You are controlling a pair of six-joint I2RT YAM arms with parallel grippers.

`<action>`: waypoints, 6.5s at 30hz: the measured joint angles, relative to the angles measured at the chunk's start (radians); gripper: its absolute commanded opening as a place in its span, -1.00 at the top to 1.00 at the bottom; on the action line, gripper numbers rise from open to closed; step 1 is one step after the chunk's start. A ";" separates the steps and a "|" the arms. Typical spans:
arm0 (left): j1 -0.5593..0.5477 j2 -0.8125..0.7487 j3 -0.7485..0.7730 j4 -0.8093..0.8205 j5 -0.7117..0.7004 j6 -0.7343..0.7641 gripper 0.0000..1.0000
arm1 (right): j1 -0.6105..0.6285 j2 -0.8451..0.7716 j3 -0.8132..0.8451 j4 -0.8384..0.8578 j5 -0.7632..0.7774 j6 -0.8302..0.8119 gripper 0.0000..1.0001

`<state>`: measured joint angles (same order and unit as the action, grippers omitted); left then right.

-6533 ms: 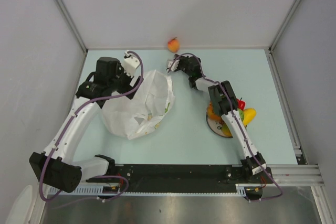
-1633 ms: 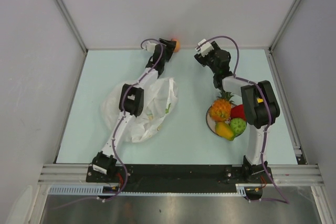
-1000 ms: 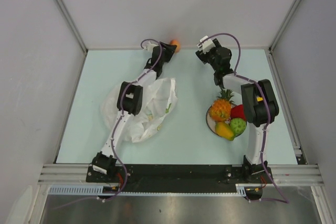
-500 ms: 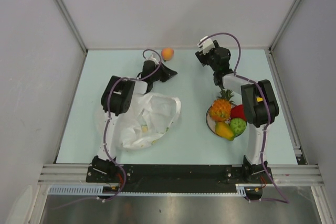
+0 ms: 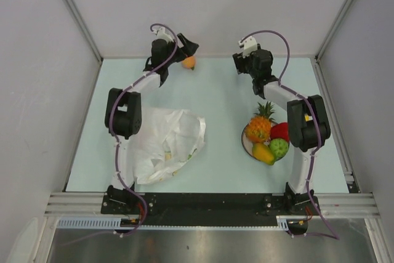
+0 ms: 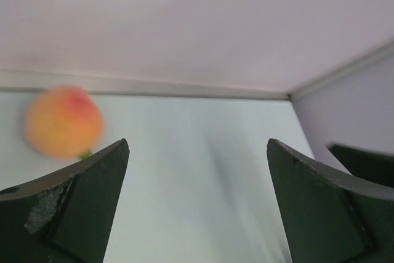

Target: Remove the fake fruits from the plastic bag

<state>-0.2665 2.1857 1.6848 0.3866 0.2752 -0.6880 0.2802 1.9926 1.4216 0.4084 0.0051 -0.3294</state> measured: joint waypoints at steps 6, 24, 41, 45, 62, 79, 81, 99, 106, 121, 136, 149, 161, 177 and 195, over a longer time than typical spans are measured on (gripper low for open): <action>0.031 0.403 0.486 -0.110 -0.138 0.049 -0.99 | -0.058 0.002 0.000 -0.054 0.003 0.058 -0.40; -0.004 0.594 0.669 -0.264 -0.191 0.032 -1.00 | -0.113 0.060 0.010 -0.070 -0.017 0.092 -0.41; -0.004 0.361 0.418 -0.226 0.017 0.181 0.99 | -0.173 0.047 0.231 -0.385 0.014 0.127 -0.64; -0.002 0.219 0.388 -0.214 0.127 0.220 1.00 | -0.255 -0.071 0.244 -0.563 0.023 0.141 -0.65; -0.174 -0.268 0.060 -0.313 0.597 0.304 0.99 | -0.767 -0.508 -0.261 -1.104 -0.254 0.026 -0.77; -0.323 -0.369 -0.051 -0.540 0.554 0.523 0.99 | -0.718 -0.239 -0.272 -0.892 -0.388 0.251 -0.64; -0.339 -0.376 -0.059 -0.550 0.544 0.542 0.99 | -0.699 -0.222 -0.272 -0.872 -0.370 0.261 -0.31; -0.494 -0.385 -0.164 -0.500 0.503 0.680 1.00 | -0.674 -0.590 -0.173 -0.931 -0.465 0.170 0.57; -0.466 -0.443 -0.213 -0.496 0.486 0.670 0.99 | -0.470 -0.762 -0.135 -1.072 -0.512 0.146 0.60; -0.480 -0.598 -0.331 -0.457 0.461 0.679 0.99 | -0.349 -0.563 -0.184 -1.160 -0.388 0.224 0.57; -0.684 -0.446 -0.258 -0.426 0.386 0.845 1.00 | -0.330 -0.480 -0.229 -1.157 -0.345 0.225 0.46; -0.850 -0.205 -0.167 -0.427 0.120 1.015 1.00 | -0.336 -0.481 -0.233 -1.153 -0.346 0.230 0.45; -0.871 -0.157 -0.134 -0.436 0.006 1.009 0.29 | -0.349 -0.494 -0.262 -1.110 -0.336 0.232 0.36; -0.876 -0.154 -0.105 -0.438 -0.055 0.983 -0.99 | -0.349 -0.494 -0.262 -1.122 -0.338 0.249 -0.06; -0.880 -0.155 -0.036 -0.425 -0.005 0.928 -0.99 | -0.361 -0.537 -0.270 -1.159 -0.341 0.275 -0.99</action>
<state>-1.1461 2.0308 1.6489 -0.0387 0.2703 0.2398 -0.0807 1.4559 1.1519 -0.7506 -0.3359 -0.0544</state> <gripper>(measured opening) 0.996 0.994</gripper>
